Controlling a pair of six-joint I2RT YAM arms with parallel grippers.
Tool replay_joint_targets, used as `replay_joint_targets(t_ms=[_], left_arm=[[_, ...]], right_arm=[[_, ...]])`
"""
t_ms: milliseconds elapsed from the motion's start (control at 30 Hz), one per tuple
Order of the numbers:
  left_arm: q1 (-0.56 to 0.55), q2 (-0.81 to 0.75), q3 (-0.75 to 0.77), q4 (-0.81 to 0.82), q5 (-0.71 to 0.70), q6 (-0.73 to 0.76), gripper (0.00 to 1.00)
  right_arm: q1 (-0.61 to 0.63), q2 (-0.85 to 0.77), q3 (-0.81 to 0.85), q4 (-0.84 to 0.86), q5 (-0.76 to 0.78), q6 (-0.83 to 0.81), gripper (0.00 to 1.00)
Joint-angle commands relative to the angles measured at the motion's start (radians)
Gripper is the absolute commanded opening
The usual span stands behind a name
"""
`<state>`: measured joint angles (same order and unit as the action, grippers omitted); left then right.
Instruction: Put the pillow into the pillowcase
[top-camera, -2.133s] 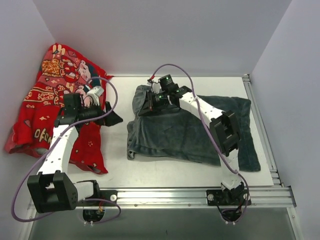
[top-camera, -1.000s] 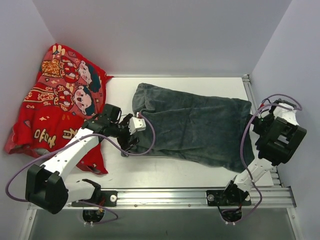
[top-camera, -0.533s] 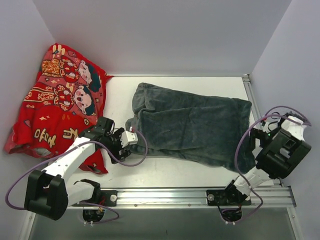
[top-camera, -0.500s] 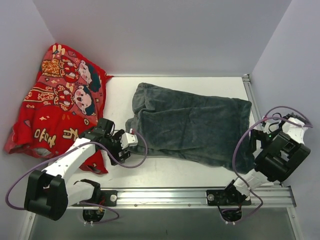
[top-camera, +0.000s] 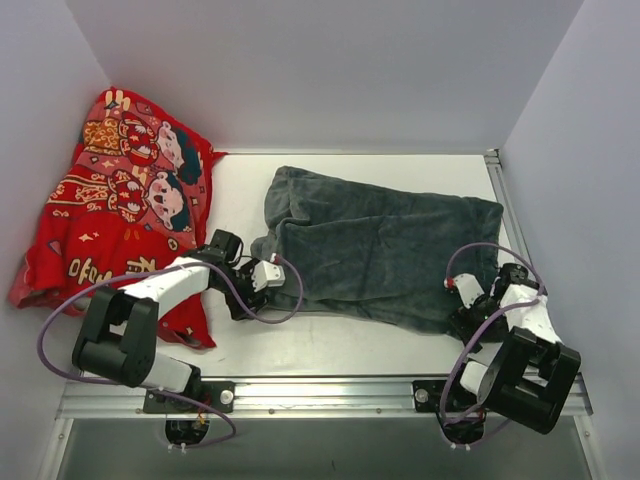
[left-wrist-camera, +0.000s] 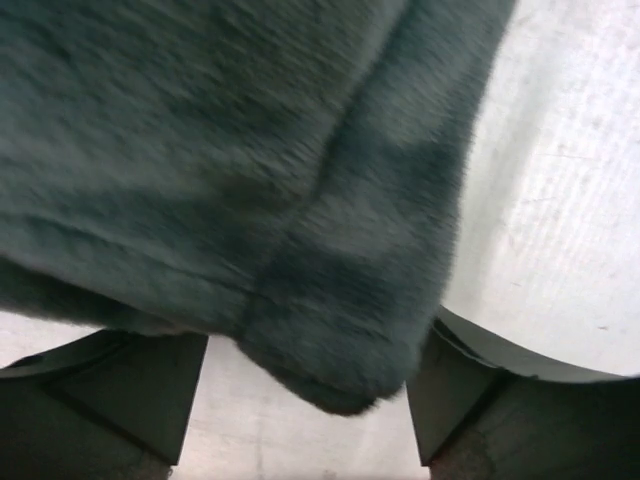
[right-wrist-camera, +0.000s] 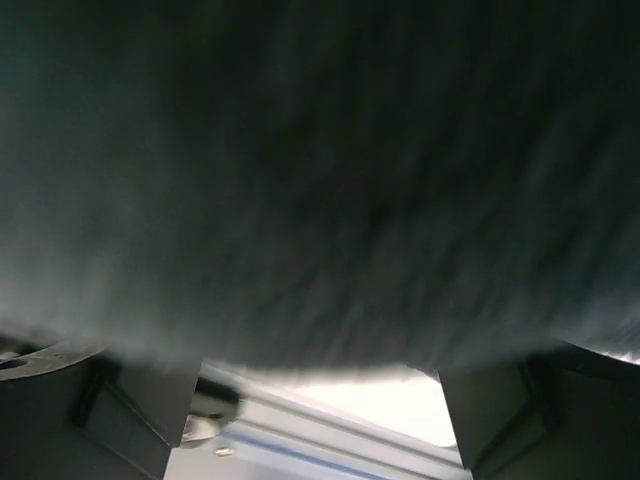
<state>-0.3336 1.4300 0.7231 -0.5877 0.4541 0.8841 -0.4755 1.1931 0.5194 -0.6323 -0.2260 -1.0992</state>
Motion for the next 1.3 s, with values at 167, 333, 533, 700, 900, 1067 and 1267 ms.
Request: replay_joint_targets(t_ms=[167,333,533,700,900,1067,1267], left_arm=[[0.021,0.107,0.122,0.055,0.047,-0.121,0.03],[0.164,-0.009,0.257,0.019,0.087,-0.23,0.0],[0.255,-0.131,0.562,0.032,0.068,-0.324,0.0],[0.263,-0.233,0.679,-0.208,0.158,0.062,0.0],[0.179,-0.364,0.182,-0.773,-0.109,0.536,0.08],[0.199,-0.476,0.197,-0.814,-0.066,0.448,0.66],[0.197,-0.349,0.429,-0.582,0.195,-0.041,0.77]], right_arm=[[0.023,0.209,0.059,0.22,0.163,0.007,0.29],[-0.113,0.257,0.361,0.033,0.033,0.172,0.0],[-0.169,0.209,0.965,-0.168,-0.244,0.41,0.0],[-0.233,0.124,1.085,-0.283,-0.358,0.2,0.0],[-0.241,-0.049,0.458,-0.336,-0.048,-0.298,0.04],[-0.226,-0.014,0.52,-0.458,-0.041,-0.175,0.64],[-0.056,0.207,0.847,-0.567,-0.283,0.246,0.61]])
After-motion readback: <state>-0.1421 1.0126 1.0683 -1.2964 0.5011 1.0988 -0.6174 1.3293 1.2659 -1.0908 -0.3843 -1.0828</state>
